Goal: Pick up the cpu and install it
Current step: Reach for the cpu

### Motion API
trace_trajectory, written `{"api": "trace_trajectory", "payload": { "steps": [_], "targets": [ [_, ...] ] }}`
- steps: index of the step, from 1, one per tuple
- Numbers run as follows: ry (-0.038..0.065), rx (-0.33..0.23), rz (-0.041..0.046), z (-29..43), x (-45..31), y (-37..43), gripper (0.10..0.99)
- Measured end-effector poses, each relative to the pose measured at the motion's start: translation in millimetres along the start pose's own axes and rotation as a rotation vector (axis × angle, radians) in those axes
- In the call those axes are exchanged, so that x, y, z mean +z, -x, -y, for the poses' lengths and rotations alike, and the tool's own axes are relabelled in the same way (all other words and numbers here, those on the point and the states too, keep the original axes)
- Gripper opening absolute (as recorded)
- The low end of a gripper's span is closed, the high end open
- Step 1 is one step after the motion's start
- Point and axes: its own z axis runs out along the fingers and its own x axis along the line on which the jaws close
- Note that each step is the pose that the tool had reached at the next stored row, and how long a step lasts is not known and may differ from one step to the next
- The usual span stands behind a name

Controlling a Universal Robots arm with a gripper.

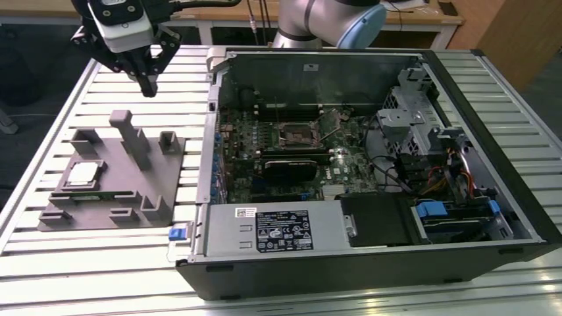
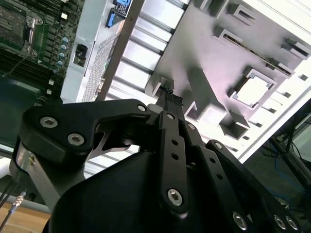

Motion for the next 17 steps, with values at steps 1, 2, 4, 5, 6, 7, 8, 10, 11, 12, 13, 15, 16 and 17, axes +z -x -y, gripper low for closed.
{"api": "trace_trajectory", "payload": {
  "steps": [1, 2, 4, 5, 6, 7, 8, 10, 11, 12, 13, 15, 16, 17],
  "targets": [
    [0.0, 0.0, 0.0, 0.1, 0.1, -1.1, 0.106],
    [0.0, 0.0, 0.0, 0.2, 0.1, -2.2, 0.106],
    [0.0, 0.0, 0.0, 0.4, 0.3, -4.4, 0.106],
    [0.0, 0.0, 0.0, 0.4, 0.4, -5.4, 0.106],
    [0.0, 0.0, 0.0, 0.5, 0.5, -6.4, 0.106],
    [0.0, 0.0, -0.0001, 0.6, 0.6, -7.5, 0.106],
    [0.0, 0.0, -0.0001, 0.7, 0.7, -8.4, 0.106],
    [0.0, 0.0, -0.0002, 0.8, 1.0, -9.9, 0.106],
    [0.0, 0.0, -0.0004, 0.9, 1.1, -10.6, 0.106],
    [0.0, 0.0, -0.0005, 0.9, 1.2, -11.3, 0.106],
    [0.0, 0.0, -0.0006, 1.0, 1.3, -12.2, 0.106],
    [0.0, 0.0, -0.0005, 1.2, 1.5, -14.8, 0.106],
    [0.0, 0.0, -0.0007, 1.3, 1.6, -15.5, 0.106],
    [0.0, 0.0, -0.0008, 1.3, 1.7, -16.1, 0.106]
  ]
}}
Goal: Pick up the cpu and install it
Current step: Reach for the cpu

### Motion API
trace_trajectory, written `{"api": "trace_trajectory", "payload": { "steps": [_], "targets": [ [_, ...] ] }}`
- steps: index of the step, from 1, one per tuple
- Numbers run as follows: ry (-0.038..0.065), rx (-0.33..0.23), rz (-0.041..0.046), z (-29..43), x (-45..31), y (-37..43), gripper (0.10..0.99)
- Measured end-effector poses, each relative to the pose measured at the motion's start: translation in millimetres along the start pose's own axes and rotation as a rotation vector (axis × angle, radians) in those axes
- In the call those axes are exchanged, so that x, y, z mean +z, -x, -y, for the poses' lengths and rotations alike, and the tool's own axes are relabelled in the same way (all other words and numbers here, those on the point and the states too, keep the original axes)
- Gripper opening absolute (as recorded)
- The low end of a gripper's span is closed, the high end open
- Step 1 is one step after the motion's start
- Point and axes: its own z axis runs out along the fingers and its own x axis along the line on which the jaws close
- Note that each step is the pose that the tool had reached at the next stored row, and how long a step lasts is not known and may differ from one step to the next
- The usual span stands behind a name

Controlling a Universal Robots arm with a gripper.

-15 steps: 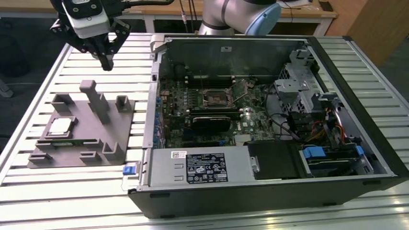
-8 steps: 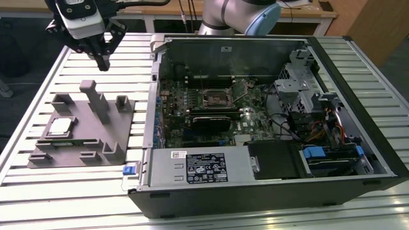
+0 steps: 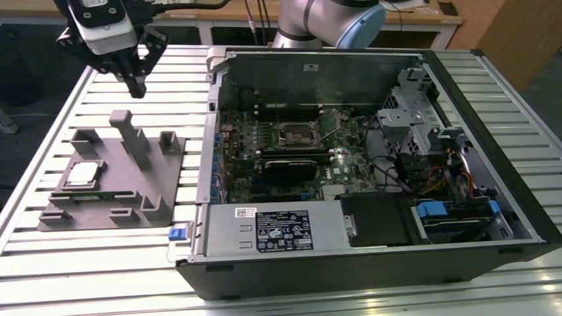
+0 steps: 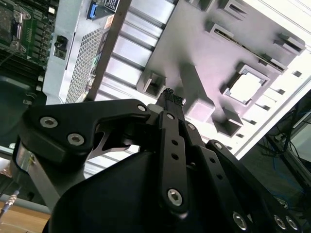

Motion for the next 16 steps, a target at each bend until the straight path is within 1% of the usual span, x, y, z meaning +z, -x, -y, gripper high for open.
{"api": "trace_trajectory", "payload": {
  "steps": [16],
  "targets": [
    [0.0, 0.0, -0.0009, 0.8, 1.4, -9.8, 0.106]
  ]
}}
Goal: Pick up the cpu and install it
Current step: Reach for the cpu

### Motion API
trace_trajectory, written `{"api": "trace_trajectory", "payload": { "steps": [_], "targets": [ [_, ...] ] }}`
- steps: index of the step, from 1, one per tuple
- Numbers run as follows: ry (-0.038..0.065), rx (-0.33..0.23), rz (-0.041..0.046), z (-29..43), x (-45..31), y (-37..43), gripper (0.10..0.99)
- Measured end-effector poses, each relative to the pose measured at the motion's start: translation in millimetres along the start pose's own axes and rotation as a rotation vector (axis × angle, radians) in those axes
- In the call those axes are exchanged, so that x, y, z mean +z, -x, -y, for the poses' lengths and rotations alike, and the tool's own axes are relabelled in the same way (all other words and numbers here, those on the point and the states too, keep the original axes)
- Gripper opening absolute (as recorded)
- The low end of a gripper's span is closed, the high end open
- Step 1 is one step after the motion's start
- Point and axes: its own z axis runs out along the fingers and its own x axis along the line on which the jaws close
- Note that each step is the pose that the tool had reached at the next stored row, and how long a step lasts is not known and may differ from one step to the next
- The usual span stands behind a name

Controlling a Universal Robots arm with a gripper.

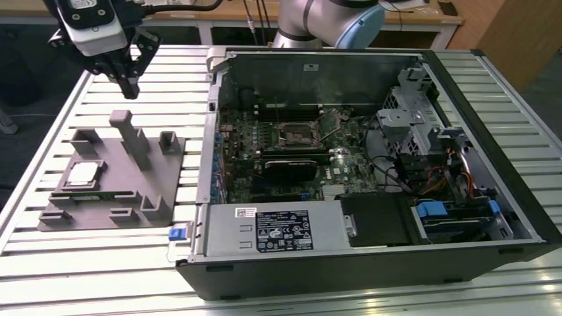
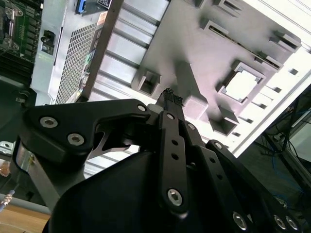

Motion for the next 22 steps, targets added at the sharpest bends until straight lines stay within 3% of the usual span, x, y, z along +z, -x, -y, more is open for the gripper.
{"api": "trace_trajectory", "payload": {
  "steps": [22],
  "targets": [
    [0.0, 0.0, -0.0009, 1.0, 1.7, -12.3, 0.106]
  ]
}}
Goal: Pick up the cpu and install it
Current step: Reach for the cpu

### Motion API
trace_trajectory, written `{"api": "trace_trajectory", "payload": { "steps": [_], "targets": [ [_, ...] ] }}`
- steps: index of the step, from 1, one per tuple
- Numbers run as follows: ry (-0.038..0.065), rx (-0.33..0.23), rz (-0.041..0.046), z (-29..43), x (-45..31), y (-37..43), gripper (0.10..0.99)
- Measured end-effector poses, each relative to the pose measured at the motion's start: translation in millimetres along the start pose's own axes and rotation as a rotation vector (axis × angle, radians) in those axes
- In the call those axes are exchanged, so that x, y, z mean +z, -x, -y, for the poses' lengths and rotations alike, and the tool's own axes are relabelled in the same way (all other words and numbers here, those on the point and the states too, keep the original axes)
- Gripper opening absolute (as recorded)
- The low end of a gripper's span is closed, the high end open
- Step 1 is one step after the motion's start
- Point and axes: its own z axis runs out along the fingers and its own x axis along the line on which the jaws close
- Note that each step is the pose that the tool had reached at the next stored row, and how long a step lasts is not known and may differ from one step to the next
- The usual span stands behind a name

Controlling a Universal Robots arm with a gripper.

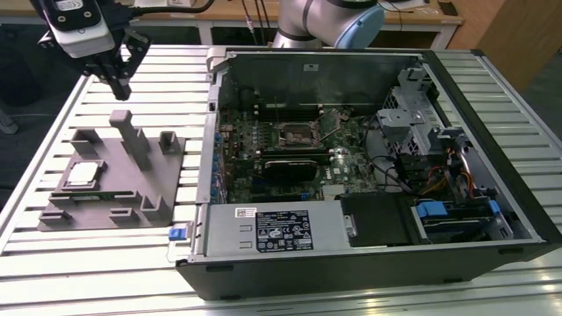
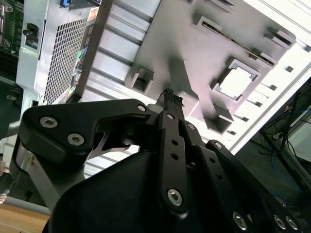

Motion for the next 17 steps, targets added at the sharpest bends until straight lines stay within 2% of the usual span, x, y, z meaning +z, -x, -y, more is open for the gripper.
{"api": "trace_trajectory", "payload": {
  "steps": [17],
  "targets": [
    [0.0, 0.0, -0.0004, 0.7, 1.1, -8.8, 0.106]
  ]
}}
